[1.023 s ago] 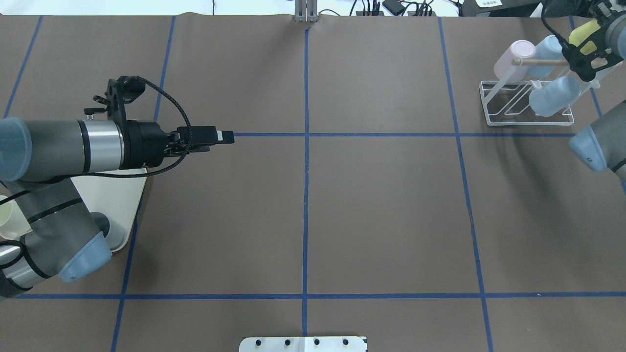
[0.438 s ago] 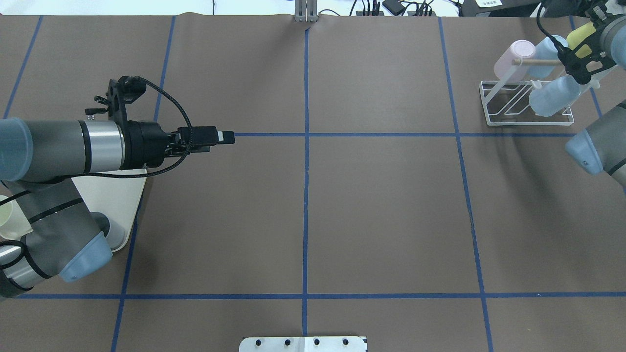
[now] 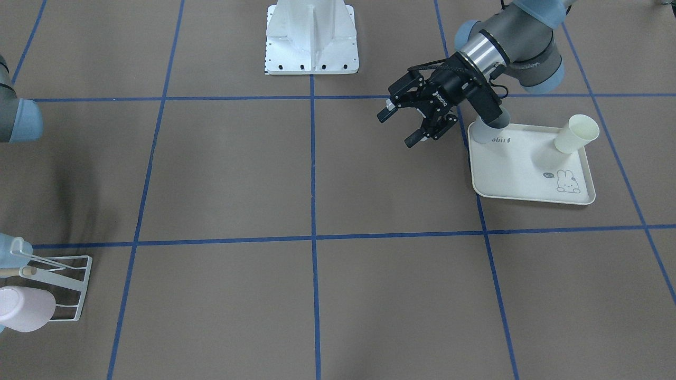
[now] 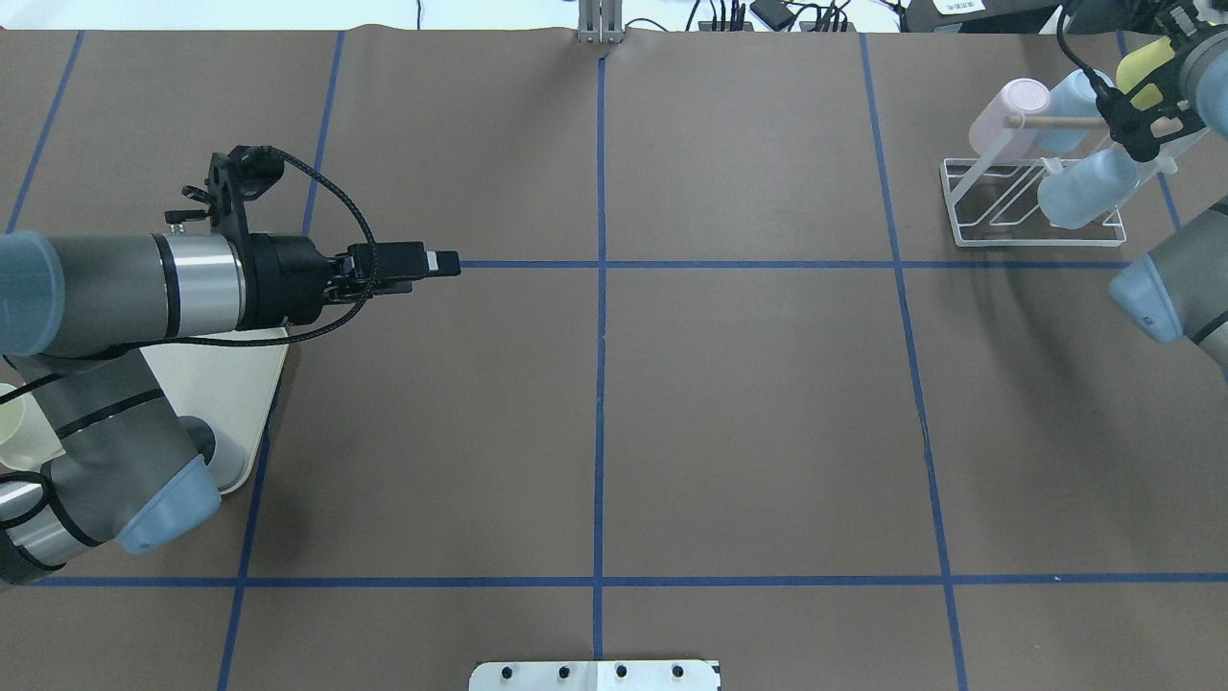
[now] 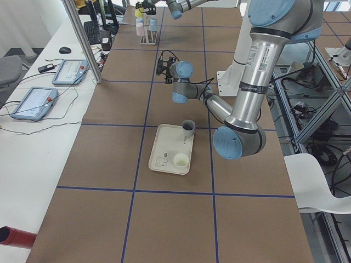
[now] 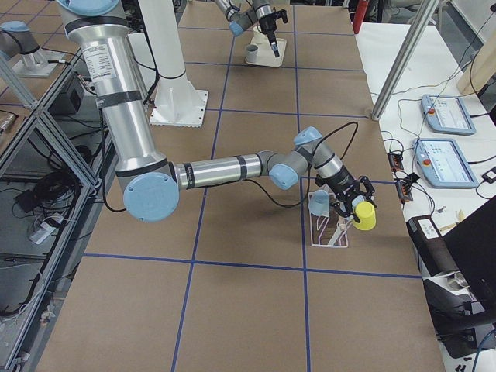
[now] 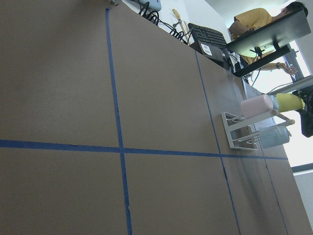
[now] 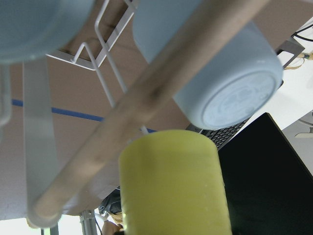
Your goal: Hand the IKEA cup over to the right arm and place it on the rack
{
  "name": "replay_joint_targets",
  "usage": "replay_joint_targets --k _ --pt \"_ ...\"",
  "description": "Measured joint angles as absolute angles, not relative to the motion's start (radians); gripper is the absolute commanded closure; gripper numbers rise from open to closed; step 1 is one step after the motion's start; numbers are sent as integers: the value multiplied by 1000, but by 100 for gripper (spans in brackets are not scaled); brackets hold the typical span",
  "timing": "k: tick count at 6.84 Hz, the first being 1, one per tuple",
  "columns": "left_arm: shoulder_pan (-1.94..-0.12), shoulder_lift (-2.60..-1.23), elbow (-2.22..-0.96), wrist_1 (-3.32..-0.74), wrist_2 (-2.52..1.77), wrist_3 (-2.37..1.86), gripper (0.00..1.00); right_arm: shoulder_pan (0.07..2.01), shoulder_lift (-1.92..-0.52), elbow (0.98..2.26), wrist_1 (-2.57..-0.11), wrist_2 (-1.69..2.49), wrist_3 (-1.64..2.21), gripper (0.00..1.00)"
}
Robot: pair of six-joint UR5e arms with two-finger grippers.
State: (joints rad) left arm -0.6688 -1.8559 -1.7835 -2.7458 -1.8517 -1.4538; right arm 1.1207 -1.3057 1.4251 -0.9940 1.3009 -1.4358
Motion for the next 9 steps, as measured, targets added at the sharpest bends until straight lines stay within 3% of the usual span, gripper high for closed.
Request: replay_joint_targets --k 5,7,9 --pt "-668 -1856 -1777 -2747 -1848 -1454 0 1117 -1305 1435 -991 1292 -1415 12" --pt "-667 -1856 -1779 -2747 -1848 -1453 0 1118 -1316 1503 -995 1347 -1278 12" --pt "-670 -1845 -1790 -2745 -1852 -1445 0 1119 -1371 1631 -999 1483 -941 1"
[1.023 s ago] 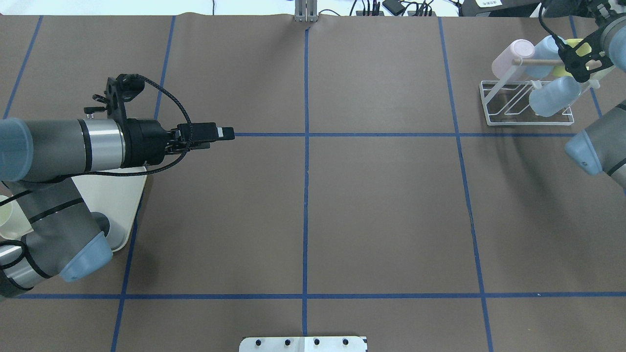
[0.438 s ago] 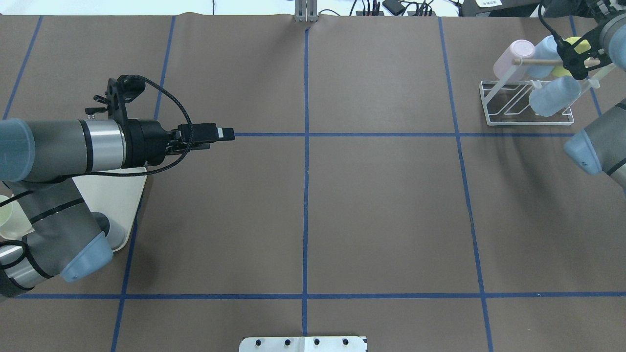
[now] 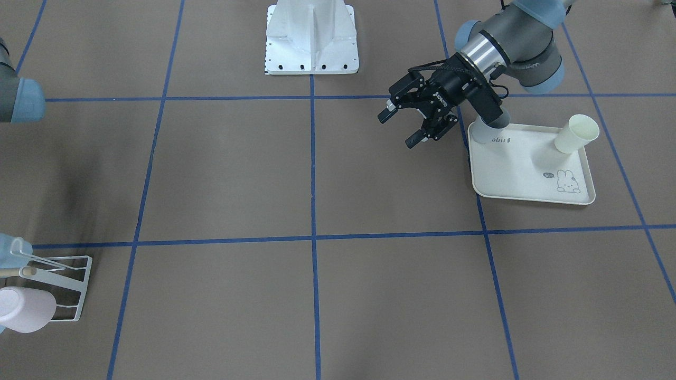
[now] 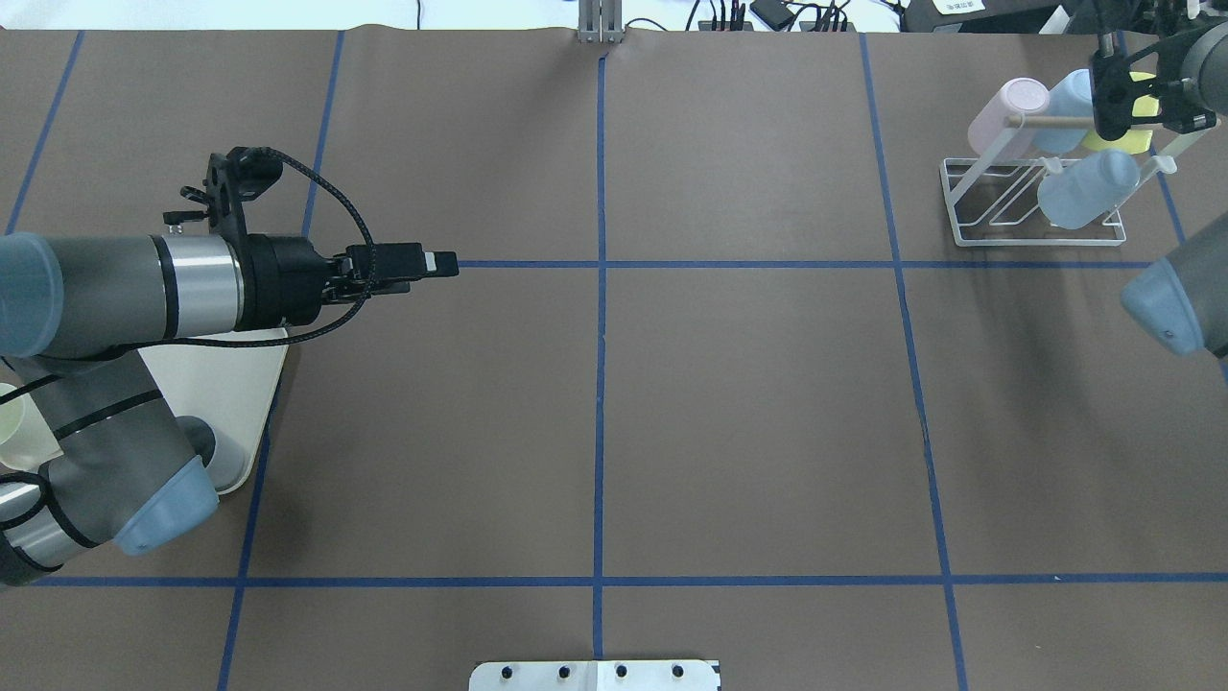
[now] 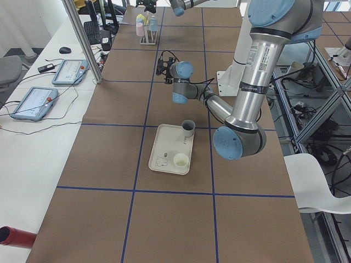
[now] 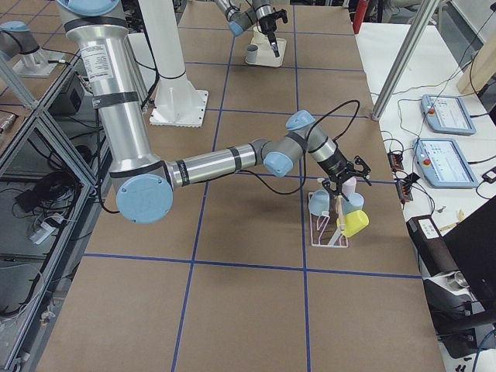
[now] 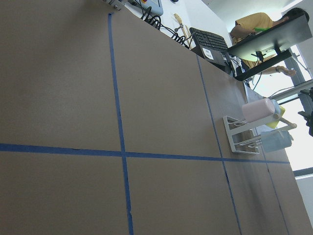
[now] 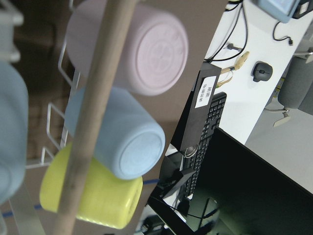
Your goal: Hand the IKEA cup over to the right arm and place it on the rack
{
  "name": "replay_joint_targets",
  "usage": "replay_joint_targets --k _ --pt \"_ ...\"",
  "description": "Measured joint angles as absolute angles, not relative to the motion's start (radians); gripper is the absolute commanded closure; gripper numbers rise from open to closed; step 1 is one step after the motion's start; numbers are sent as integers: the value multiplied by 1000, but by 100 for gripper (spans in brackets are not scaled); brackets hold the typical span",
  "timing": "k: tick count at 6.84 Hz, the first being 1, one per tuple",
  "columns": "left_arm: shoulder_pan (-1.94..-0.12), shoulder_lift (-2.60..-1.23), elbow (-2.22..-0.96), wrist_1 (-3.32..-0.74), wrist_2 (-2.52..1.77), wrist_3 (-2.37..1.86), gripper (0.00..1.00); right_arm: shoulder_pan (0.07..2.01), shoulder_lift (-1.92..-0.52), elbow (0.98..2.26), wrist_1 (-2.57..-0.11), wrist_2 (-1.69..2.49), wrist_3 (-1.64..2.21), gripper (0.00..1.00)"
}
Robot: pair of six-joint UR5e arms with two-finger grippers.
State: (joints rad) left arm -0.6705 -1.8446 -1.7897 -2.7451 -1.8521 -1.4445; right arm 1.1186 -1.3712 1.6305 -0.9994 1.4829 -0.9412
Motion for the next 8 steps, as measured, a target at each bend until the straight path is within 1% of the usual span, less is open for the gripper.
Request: replay_joint_targets --k 2,4,6,7,8 --pt "-695 -1759 -1841 -2721 -1861 -1333 0 1118 -1440 1771 -993 1658 -516 1" --pt "-771 -1645 -1942 -2573 -1884 -1116 0 1106 -1468 1869 -987 1803 -127 0" --pt "-857 -1495 -1987 -2506 -1888 -842 0 1027 -1453 1908 -987 1900 190 0" --pt "-896 -1398 -1984 -2538 -1887 -704 0 981 -1438 1919 -987 1917 295 0" --pt "-921 -1309 -1944 -2629 -1887 -607 0 953 -1432 1926 -988 1921 341 0"
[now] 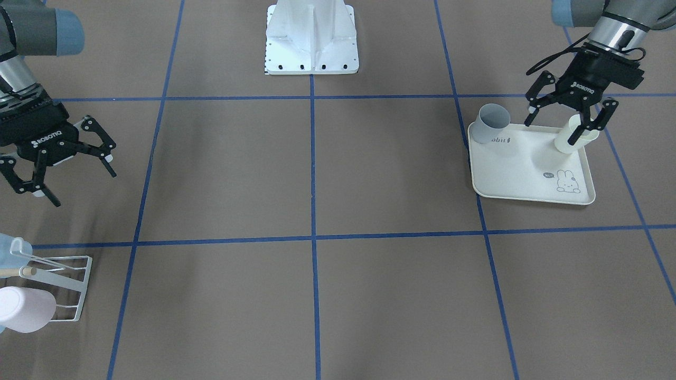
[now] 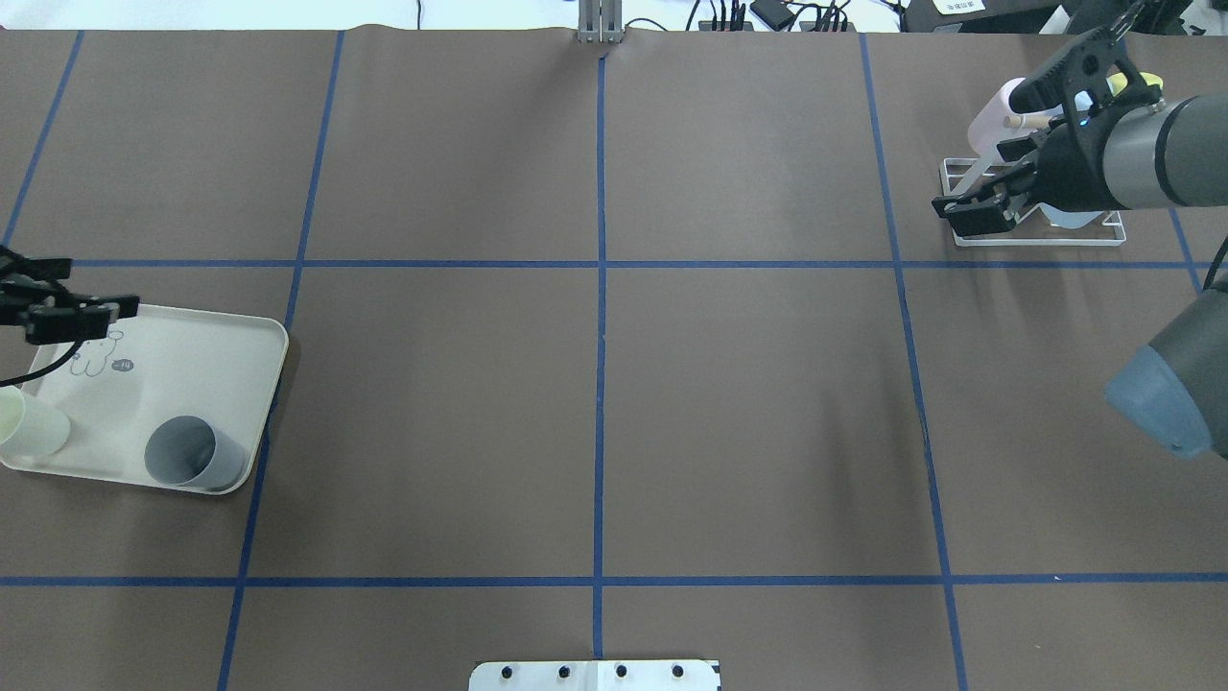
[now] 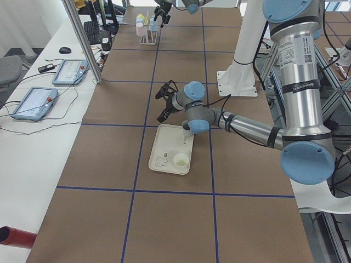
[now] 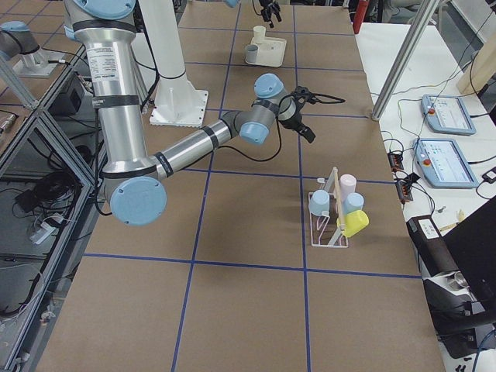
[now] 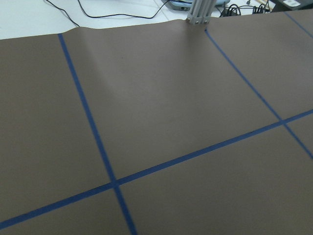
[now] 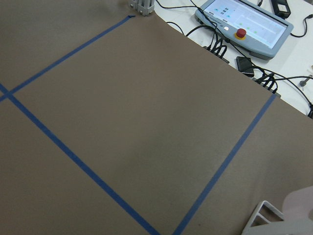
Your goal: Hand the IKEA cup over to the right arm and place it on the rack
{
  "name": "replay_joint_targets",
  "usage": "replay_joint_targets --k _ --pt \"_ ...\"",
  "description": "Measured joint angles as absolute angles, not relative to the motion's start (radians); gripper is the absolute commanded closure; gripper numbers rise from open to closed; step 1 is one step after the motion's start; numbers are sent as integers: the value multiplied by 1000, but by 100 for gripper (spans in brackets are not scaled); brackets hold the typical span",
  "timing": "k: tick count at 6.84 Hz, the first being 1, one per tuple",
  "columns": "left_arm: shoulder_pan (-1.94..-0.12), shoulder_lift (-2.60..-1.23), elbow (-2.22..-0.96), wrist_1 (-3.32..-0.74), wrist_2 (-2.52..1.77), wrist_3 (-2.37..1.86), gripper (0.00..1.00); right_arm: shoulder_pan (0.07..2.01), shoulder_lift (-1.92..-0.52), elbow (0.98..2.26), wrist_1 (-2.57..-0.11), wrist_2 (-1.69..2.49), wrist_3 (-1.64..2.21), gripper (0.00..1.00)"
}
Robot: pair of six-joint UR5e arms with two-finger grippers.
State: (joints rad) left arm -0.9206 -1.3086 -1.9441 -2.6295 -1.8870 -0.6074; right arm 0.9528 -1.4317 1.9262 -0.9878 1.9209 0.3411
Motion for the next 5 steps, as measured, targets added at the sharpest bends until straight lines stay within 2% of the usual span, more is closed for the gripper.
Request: replay_joint_targets --k 3,5 --pt "-939 -1169 -1648 -3074 -1895 -557 0 933 -1430 1931 -988 1916 363 0" --pt "-937 -1115 -1591 -3146 -1891 -645 0 932 -1430 1931 -988 1915 363 0"
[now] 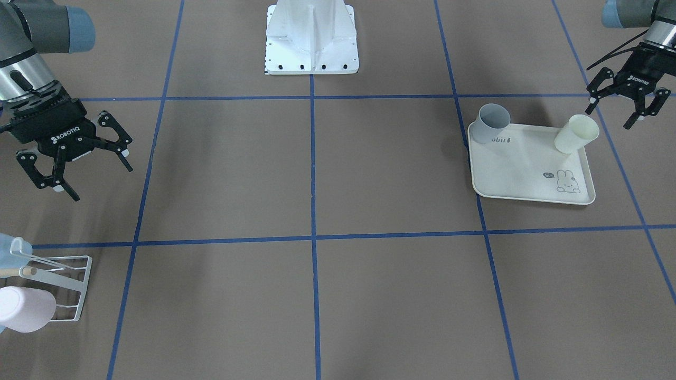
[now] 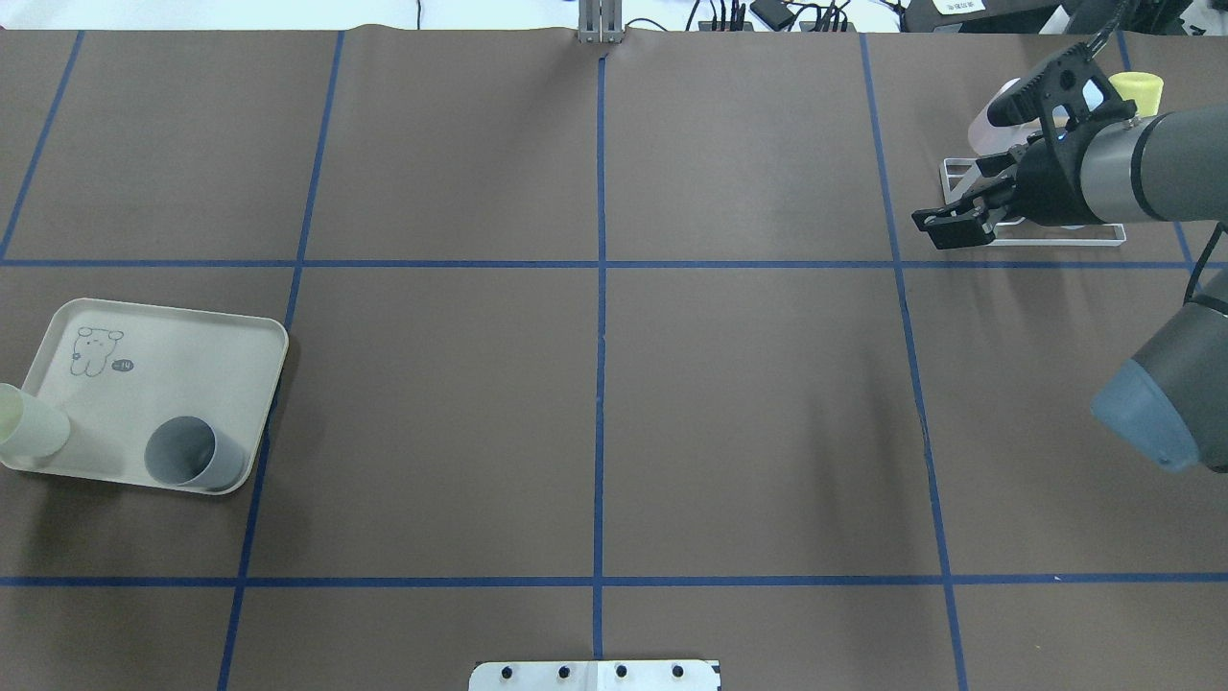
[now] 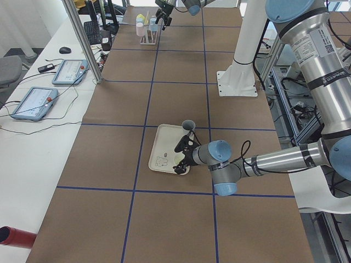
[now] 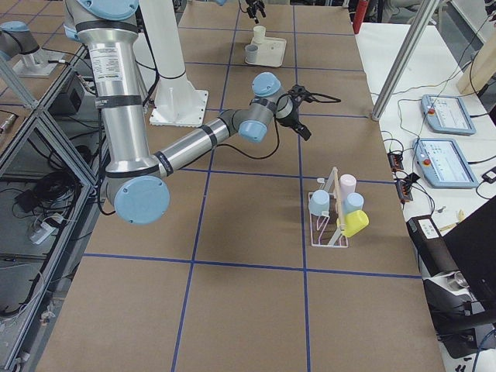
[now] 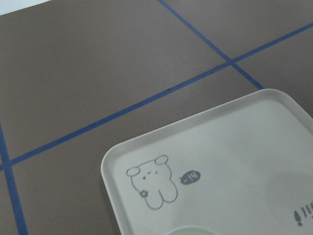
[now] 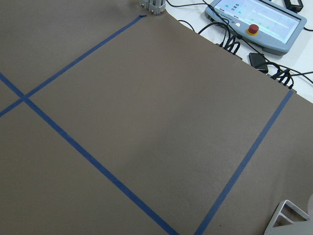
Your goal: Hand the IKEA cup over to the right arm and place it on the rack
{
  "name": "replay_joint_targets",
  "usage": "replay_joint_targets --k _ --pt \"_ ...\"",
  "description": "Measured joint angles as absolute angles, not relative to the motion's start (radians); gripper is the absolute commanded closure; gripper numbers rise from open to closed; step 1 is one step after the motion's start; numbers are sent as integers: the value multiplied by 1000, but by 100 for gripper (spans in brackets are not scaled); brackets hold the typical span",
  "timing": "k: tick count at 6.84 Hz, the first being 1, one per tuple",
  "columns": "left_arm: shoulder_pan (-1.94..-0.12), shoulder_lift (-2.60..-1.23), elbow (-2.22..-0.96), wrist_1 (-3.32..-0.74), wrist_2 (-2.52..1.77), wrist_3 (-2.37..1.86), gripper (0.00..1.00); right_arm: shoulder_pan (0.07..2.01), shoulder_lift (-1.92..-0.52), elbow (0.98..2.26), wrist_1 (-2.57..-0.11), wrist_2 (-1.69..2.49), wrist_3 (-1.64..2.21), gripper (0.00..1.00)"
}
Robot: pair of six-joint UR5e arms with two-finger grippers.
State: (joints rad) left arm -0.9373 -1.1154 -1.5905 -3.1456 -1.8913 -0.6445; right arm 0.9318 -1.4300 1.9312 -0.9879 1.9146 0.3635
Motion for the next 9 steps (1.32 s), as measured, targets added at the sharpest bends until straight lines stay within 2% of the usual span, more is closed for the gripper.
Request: replay_joint_targets --k 3,4,5,9 --pt "-927 -1178 -1497 -3156 -1886 -714 1 926 -1433 1931 -988 1917 364 0" --pt "-927 -1219 -1459 -3157 -1885 -717 10 926 -1435 1930 -988 1917 363 0" --pt "-927 -1242 -1440 -3162 -1885 -718 30 926 -1437 1930 -988 1916 363 0" --pt "-928 -1244 -1432 -3199 -1905 -710 90 925 -1439 1929 -988 1916 361 0"
